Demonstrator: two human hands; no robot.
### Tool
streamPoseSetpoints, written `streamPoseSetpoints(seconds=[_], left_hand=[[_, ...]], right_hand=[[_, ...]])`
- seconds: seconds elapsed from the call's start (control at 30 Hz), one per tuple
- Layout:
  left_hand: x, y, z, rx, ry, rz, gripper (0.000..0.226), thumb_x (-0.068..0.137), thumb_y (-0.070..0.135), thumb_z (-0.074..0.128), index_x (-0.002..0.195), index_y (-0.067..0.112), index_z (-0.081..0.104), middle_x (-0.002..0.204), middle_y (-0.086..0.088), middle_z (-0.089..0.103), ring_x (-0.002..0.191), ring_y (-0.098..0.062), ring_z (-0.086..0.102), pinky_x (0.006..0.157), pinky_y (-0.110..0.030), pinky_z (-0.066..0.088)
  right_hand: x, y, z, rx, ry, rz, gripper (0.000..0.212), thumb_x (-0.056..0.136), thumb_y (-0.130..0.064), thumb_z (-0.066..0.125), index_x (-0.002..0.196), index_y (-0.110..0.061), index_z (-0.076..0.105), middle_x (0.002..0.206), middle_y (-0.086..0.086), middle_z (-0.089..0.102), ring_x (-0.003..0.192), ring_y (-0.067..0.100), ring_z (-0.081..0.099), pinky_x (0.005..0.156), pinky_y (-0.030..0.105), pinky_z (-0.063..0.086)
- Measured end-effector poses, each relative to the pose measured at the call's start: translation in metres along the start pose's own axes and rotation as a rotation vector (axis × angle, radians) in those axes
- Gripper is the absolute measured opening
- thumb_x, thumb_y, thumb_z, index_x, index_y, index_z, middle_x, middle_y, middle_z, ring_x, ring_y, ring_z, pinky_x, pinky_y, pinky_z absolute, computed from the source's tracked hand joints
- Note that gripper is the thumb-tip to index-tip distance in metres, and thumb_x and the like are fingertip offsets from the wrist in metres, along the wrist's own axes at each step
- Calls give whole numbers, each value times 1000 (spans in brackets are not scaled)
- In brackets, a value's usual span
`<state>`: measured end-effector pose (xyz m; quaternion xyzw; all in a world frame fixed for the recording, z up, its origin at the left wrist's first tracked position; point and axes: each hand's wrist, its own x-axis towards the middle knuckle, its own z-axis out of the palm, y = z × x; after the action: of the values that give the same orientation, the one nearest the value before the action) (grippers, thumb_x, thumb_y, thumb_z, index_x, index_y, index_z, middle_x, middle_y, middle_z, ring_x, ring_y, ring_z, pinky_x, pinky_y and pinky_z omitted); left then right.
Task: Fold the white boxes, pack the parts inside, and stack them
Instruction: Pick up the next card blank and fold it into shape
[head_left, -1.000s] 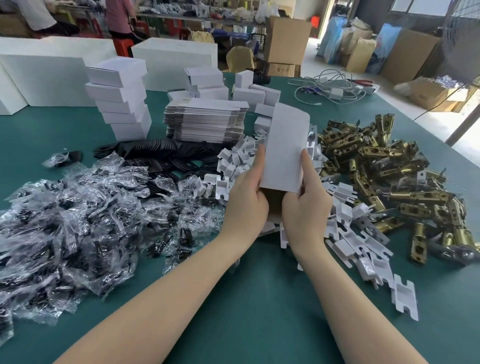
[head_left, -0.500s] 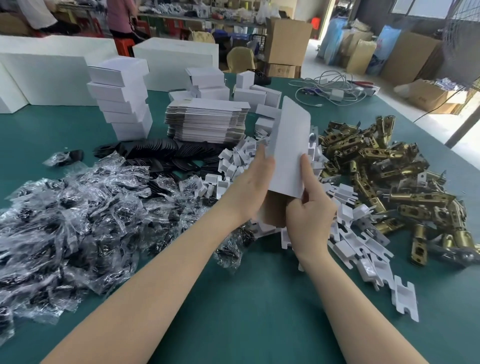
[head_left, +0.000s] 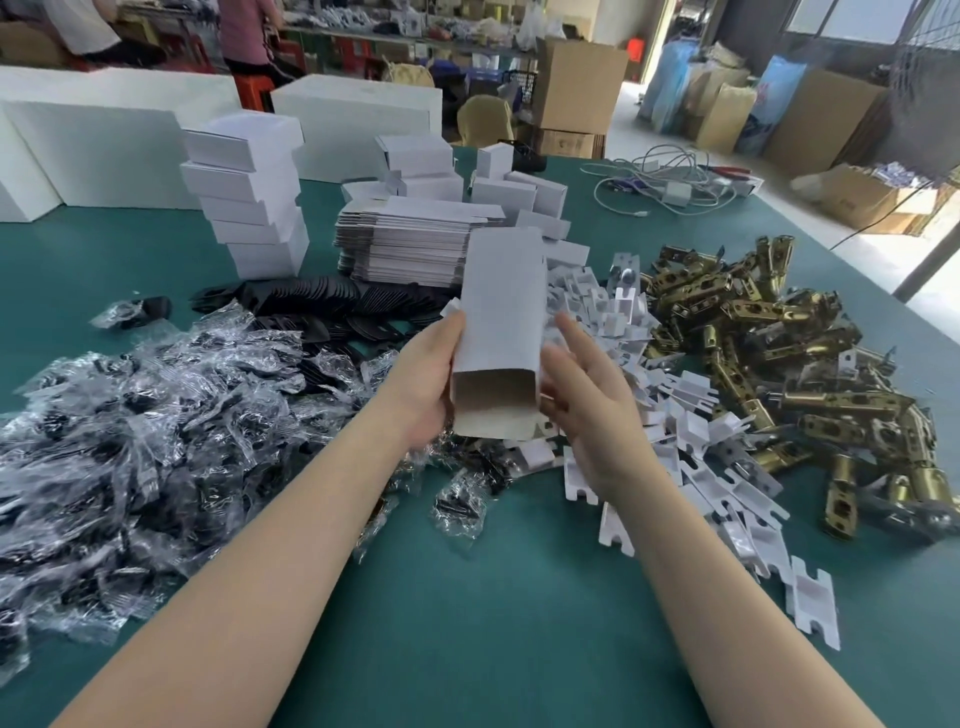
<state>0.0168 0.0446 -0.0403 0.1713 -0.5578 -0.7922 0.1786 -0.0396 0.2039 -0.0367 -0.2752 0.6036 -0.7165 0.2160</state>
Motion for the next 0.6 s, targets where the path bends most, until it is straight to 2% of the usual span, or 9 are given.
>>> streamPoseSetpoints(seconds=[0.1, 0.17, 0.23, 0.27, 0.33, 0.4, 0.5, 0.53, 0.6], left_hand=[[0, -2, -5, -27, 37, 7, 28, 104, 17, 41, 118, 22, 65, 99, 1, 74, 83, -15, 68, 60, -30, 57], [0, -3, -5, -63, 61, 18, 27, 105, 21, 41, 114, 28, 65, 94, 5, 75, 78, -11, 70, 56, -27, 57], [-2, -3, -5, -130, 97, -9, 28, 106, 36, 39, 112, 29, 66, 95, 5, 76, 81, -12, 72, 59, -29, 58], [-3, -2, -5, -173, 110, -32, 34, 105, 43, 37, 112, 28, 67, 97, 4, 76, 83, -14, 72, 64, -31, 60], [-3, 0, -8, -263, 76, -70, 44, 104, 49, 34, 113, 24, 70, 106, -1, 75, 92, -17, 72, 80, -35, 58], [-4, 1, -11, -322, 37, -78, 48, 102, 48, 36, 107, 23, 76, 112, -5, 74, 97, -20, 71, 86, -37, 56], [-3, 2, -12, -346, -10, -67, 46, 103, 47, 36, 117, 21, 72, 122, -9, 70, 109, -24, 68, 92, -39, 56], [-3, 1, -11, -328, -21, -77, 48, 103, 50, 35, 123, 20, 68, 123, -8, 69, 111, -24, 67, 91, -39, 56], [-4, 1, -11, -300, -36, -90, 50, 102, 54, 34, 121, 22, 68, 120, -5, 71, 107, -21, 69, 83, -34, 59]], right_hand=[[14, -10, 13, -149, 76, 36, 33, 87, -44, 60, 108, -20, 68, 96, 1, 74, 84, 17, 68, 74, 39, 57], [23, -13, 20, -228, 100, 32, 25, 94, -37, 58, 96, -15, 68, 90, 12, 70, 76, 21, 63, 65, 43, 55], [31, -12, 22, -194, 100, -1, 9, 97, -30, 58, 99, -25, 65, 86, 9, 71, 72, 19, 65, 56, 36, 56], [33, -10, 21, -175, 109, -16, 9, 97, -28, 59, 104, -34, 61, 83, 4, 73, 71, 16, 67, 57, 35, 58], [37, -5, 20, -162, 114, -2, 30, 98, -27, 59, 124, -40, 51, 84, 0, 76, 77, 14, 71, 66, 37, 61], [40, 2, 18, -180, 94, 23, 47, 100, -26, 55, 145, -32, 43, 88, -6, 77, 81, 12, 71, 70, 37, 61], [44, 9, 18, -339, 80, 10, 51, 102, -31, 49, 150, -33, 36, 73, -27, 67, 61, -3, 58, 51, 16, 47], [45, 9, 20, -362, 86, 7, 52, 101, -35, 49, 151, -32, 35, 80, -27, 67, 63, -5, 57, 51, 14, 44], [45, 10, 23, -371, 94, 3, 57, 97, -45, 53, 150, -28, 39, 111, -10, 67, 86, 3, 62, 61, 16, 47]])
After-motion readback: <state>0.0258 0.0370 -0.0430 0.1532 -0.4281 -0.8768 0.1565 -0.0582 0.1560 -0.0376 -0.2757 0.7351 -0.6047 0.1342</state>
